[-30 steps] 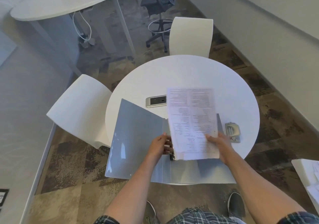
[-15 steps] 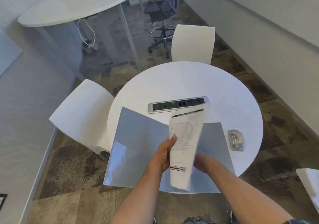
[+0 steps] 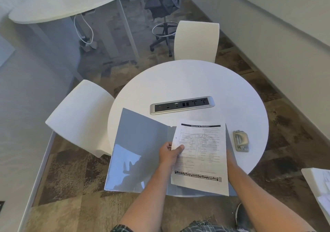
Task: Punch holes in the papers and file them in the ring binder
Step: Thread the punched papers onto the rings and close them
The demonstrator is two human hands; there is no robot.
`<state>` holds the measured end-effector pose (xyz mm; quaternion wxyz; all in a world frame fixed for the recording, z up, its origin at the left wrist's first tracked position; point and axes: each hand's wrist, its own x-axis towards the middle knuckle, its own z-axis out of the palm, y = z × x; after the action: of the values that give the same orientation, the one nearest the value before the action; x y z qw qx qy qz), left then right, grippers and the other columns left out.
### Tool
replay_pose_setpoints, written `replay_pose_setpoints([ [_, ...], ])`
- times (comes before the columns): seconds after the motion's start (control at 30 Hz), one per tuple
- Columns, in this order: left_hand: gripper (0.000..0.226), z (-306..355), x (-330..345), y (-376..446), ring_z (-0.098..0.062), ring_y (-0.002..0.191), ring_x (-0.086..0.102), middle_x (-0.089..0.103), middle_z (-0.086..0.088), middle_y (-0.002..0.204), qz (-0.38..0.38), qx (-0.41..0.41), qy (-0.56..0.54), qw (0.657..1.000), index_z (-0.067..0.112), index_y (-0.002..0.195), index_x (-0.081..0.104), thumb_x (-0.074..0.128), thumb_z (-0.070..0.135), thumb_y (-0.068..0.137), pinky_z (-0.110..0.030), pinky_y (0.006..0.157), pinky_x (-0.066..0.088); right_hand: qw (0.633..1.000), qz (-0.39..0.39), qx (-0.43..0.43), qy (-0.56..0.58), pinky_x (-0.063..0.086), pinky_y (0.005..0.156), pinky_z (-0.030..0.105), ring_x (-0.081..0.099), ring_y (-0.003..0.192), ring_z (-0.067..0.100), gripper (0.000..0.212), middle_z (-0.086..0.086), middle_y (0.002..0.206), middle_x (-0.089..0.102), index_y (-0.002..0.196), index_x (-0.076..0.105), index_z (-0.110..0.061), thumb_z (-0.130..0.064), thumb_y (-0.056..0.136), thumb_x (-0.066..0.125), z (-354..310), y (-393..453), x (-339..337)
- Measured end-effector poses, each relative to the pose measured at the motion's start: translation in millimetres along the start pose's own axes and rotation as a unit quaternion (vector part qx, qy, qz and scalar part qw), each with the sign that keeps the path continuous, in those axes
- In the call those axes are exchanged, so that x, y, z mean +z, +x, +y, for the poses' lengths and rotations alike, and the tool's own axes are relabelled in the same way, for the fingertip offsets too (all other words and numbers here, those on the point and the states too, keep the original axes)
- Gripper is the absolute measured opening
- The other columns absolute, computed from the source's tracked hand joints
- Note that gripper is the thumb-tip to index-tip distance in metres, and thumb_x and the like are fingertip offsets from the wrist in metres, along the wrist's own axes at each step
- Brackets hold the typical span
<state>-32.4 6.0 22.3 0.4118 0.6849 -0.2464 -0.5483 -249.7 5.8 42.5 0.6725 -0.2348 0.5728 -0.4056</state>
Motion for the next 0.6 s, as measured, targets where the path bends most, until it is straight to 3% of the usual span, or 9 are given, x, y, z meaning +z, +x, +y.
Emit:
replay_pose_setpoints([
  [0.07, 0.028, -3, 2, 0, -0.017, 0.076, 0.071, 0.076, -0.005, 0.093, 0.002, 0.005, 0.04, 0.999, 0.009, 0.096, 0.065, 0.087, 0.014, 0.079, -0.019, 0.055, 0.051, 0.993, -0.03, 0.034, 0.109, 0.058, 0.073, 0.04, 0.075, 0.076, 0.026, 0.048, 0.017, 0.092, 0.074, 0.085, 0.081, -0.023, -0.059, 0.098, 0.052, 6, 3, -6],
  [0.13, 0.026, -8, 5, 2, -0.016, 0.075, 0.07, 0.076, -0.002, 0.092, 0.01, 0.007, 0.08, 0.997, 0.012, 0.092, 0.065, 0.087, 0.016, 0.078, -0.02, 0.057, 0.05, 0.987, -0.031, 0.059, 0.149, 0.053, 0.095, 0.054, 0.072, 0.104, 0.035, 0.064, 0.012, 0.112, 0.078, 0.112, 0.08, -0.027, -0.072, 0.097, 0.038, 13, 10, -18],
  [0.17, 0.027, -10, 6, 3, -0.017, 0.077, 0.07, 0.075, -0.001, 0.091, 0.013, 0.004, 0.105, 0.994, 0.013, 0.09, 0.065, 0.088, 0.018, 0.077, -0.022, 0.059, 0.05, 0.99, -0.031, 0.065, 0.119, 0.051, 0.098, 0.056, 0.071, 0.108, 0.036, 0.065, 0.011, 0.115, 0.078, 0.12, 0.076, -0.024, -0.072, 0.096, 0.04, 13, 9, -20],
  [0.27, 0.029, -14, 9, 7, -0.02, 0.085, 0.07, 0.073, 0.001, 0.095, 0.016, 0.005, 0.194, 0.981, 0.018, 0.09, 0.063, 0.087, 0.026, 0.076, -0.028, 0.067, 0.052, 0.994, 0.034, 0.051, -0.091, 0.055, 0.092, 0.047, 0.073, 0.094, 0.028, 0.04, 0.007, 0.103, 0.079, 0.127, 0.069, -0.009, -0.035, 0.097, 0.069, 24, 17, -31],
  [0.33, 0.029, -14, 11, 9, -0.019, 0.085, 0.068, 0.07, 0.004, 0.093, 0.014, 0.022, 0.243, 0.97, 0.017, 0.094, 0.063, 0.085, 0.028, 0.079, -0.029, 0.067, 0.052, 0.981, 0.068, 0.063, -0.17, 0.056, 0.082, 0.041, 0.071, 0.086, 0.022, 0.033, 0.009, 0.106, 0.076, 0.126, 0.068, -0.005, -0.017, 0.096, 0.072, 32, 23, -39],
  [0.47, 0.019, -7, 16, 13, -0.018, 0.082, 0.065, 0.067, 0.005, 0.088, 0.037, 0.043, 0.308, 0.95, 0.018, 0.096, 0.065, 0.078, 0.028, 0.086, -0.027, 0.069, 0.052, 0.971, 0.065, 0.078, -0.217, 0.056, 0.07, 0.033, 0.07, 0.085, 0.019, 0.03, 0.009, 0.111, 0.074, 0.124, 0.067, -0.007, -0.02, 0.098, 0.069, 41, 22, -48],
  [0.6, 0.011, 0, 21, 23, -0.023, 0.09, 0.069, 0.073, 0.001, 0.094, 0.053, 0.045, 0.347, 0.935, 0.02, 0.093, 0.069, 0.075, 0.027, 0.088, -0.03, 0.079, 0.056, 0.96, 0.049, 0.062, -0.268, 0.055, 0.08, 0.034, 0.068, 0.088, 0.018, 0.028, 0.005, 0.113, 0.072, 0.126, 0.065, -0.012, -0.023, 0.1, 0.066, 43, 23, -51],
])
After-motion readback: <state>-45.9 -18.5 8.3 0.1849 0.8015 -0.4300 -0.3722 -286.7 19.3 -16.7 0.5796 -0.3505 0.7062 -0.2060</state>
